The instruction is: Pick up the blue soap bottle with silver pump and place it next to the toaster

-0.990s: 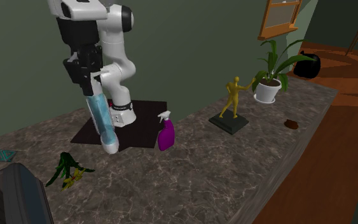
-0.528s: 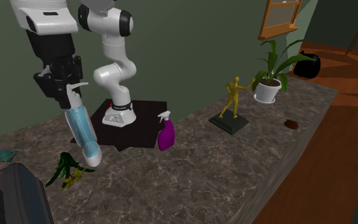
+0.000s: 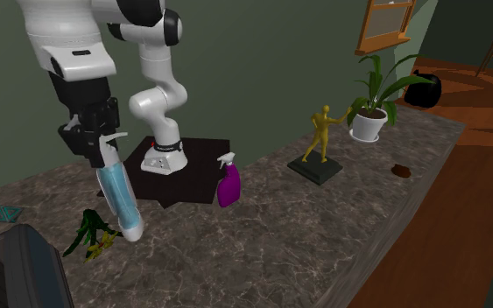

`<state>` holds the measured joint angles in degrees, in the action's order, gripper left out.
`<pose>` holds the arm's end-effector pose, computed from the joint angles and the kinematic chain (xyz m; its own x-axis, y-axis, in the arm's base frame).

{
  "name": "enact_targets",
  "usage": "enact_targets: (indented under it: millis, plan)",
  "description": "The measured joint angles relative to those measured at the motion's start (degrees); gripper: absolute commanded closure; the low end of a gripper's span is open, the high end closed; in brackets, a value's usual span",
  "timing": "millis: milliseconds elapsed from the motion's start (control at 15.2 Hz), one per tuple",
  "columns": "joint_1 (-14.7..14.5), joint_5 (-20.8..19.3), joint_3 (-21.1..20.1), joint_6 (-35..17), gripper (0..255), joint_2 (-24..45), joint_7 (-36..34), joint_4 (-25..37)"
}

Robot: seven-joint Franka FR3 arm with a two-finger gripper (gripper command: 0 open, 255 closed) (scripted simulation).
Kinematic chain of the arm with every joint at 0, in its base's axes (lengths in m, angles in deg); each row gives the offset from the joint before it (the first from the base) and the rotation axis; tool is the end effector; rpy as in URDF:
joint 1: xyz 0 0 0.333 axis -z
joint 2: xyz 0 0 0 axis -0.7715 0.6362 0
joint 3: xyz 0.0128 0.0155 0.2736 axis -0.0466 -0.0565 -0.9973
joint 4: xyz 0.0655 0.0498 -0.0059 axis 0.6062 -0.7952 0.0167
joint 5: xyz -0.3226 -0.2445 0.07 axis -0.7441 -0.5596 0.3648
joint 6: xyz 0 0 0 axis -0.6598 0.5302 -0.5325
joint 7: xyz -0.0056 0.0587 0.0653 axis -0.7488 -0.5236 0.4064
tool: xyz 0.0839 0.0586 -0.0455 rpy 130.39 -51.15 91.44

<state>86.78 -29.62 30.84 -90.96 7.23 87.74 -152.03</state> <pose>0.1499 -0.5909 0.5769 0.9955 0.0700 -0.0636 0.0708 -0.9974 0.0100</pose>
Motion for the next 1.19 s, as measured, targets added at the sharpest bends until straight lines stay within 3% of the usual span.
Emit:
enact_targets:
  millis: [1188]
  plan:
    - [-2.2, -2.1, -0.5, -15.1, 255, -3.0, -1.8, -17.4]
